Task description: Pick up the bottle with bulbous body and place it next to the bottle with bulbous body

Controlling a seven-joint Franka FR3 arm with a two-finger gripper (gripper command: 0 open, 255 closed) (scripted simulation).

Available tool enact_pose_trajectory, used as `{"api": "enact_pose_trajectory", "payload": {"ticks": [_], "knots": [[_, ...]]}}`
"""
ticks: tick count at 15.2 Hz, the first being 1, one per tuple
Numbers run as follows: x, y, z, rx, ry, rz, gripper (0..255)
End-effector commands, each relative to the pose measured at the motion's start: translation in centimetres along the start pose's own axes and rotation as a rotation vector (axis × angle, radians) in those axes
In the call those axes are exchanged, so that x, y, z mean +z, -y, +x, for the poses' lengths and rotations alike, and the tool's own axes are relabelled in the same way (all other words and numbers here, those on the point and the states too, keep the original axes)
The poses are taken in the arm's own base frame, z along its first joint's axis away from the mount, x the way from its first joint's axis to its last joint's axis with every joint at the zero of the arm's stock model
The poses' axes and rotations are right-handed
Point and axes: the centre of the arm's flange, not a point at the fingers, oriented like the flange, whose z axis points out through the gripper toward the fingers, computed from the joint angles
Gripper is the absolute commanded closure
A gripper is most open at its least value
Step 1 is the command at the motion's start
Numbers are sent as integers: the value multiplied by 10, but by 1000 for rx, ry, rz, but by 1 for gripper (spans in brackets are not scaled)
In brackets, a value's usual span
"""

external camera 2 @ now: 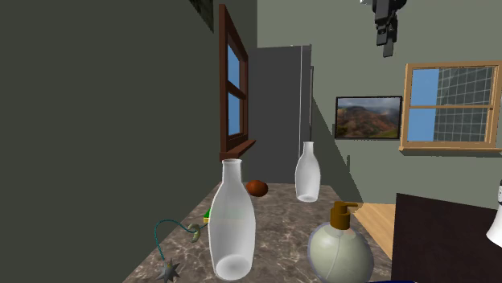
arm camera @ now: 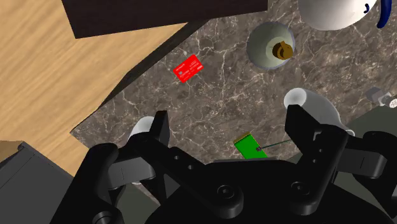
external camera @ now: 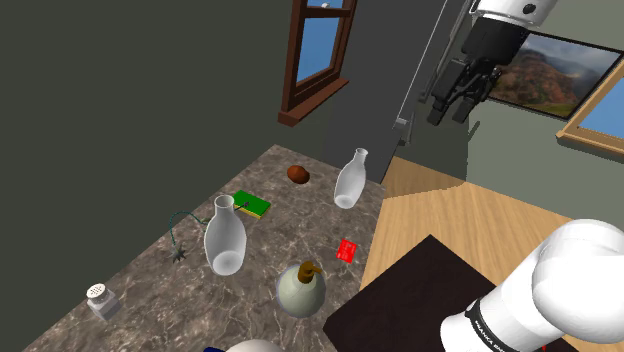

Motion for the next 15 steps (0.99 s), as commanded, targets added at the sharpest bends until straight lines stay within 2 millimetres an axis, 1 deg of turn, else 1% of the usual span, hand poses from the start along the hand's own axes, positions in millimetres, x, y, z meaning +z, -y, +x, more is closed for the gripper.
{"api": "enact_pose_trajectory", "payload": {"ticks": [1, 15], "knots": [[0, 0, 0, 0, 0, 0, 0], [106, 130, 81, 19, 3, -14, 0]]}}
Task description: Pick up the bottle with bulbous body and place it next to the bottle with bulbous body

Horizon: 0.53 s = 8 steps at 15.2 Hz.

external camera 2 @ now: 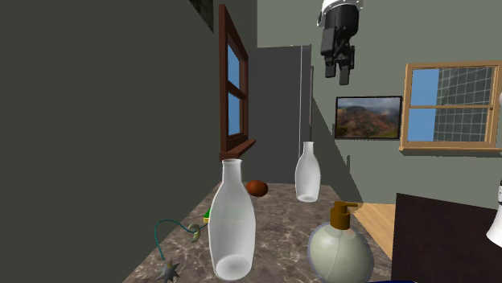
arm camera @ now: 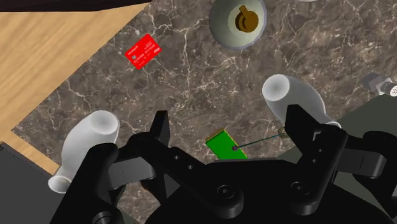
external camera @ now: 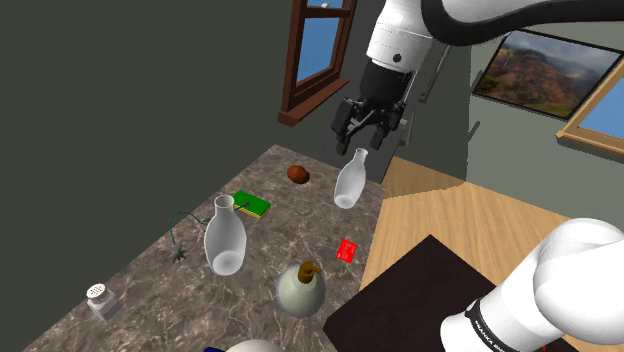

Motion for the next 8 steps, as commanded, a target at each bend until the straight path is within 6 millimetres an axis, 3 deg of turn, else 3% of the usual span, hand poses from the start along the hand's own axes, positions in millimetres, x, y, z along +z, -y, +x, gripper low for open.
{"api": "enact_pose_trajectory", "payload": {"ticks": [1, 8], "knots": [[18, 20, 11, 3, 0, 0, 0], [71, 86, 51, 13, 2, -7, 0]]}}
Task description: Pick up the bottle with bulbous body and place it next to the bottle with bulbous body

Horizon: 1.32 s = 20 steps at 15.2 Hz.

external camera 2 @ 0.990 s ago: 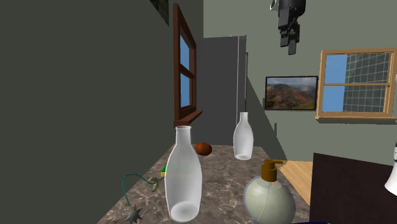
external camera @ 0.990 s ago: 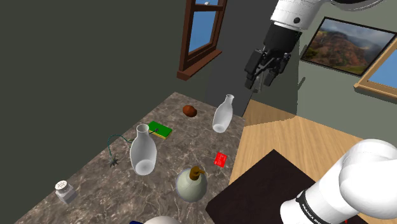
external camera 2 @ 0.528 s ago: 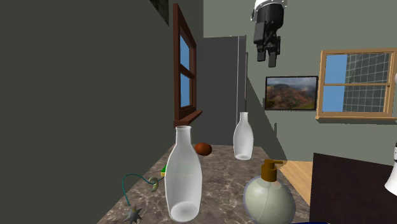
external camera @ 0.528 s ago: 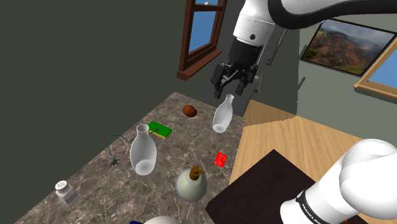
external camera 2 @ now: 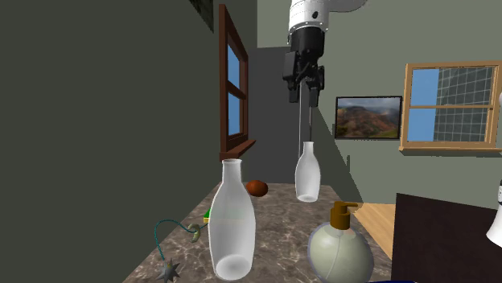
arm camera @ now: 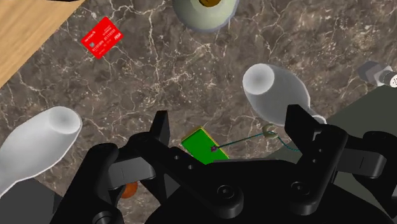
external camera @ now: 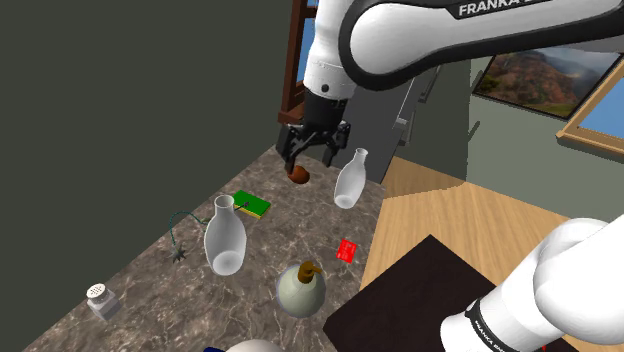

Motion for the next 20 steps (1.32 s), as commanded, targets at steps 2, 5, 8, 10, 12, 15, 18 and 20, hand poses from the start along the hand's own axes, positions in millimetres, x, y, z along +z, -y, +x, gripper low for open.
{"api": "enact_pose_trajectory", "payload": {"ticks": [2, 5, 8, 10, 12, 15, 18, 20], "knots": [[22, 29, 16, 5, 0, -2, 0], [44, 57, 33, 9, 1, -5, 0], [67, 85, 51, 13, 1, -8, 0], [82, 103, 62, 15, 2, -10, 0], [97, 122, 74, 18, 2, -11, 0], [118, 147, 90, 22, 3, -14, 0], [134, 146, 90, 22, 3, -14, 0], [145, 146, 90, 22, 3, -14, 0]]}}
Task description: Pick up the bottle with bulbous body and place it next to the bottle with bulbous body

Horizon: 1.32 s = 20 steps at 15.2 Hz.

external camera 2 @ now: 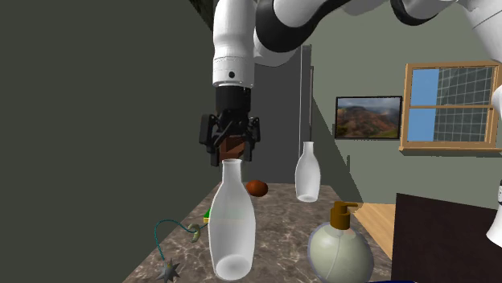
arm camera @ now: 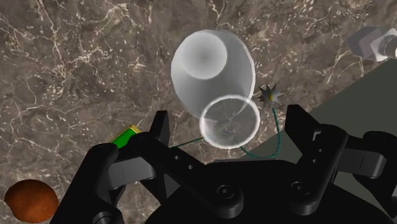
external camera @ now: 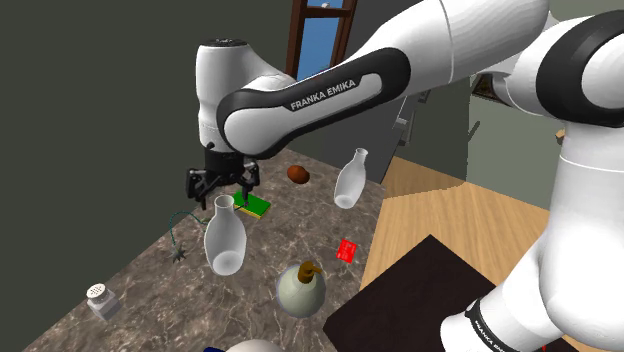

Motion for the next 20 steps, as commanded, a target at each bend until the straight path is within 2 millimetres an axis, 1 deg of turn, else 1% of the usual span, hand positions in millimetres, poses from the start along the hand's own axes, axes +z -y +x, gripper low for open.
{"api": "enact_pose_trajectory", "payload": {"ticks": [1, 3, 10, 11, 20], "knots": [[11, 1, 1, 0, 0, 0, 0], [19, 1, 1, 0, 0, 0, 0], [19, 1, 1, 0, 0, 0, 0], [19, 1, 1, 0, 0, 0, 255], [19, 1, 1, 0, 0, 0, 255]]}}
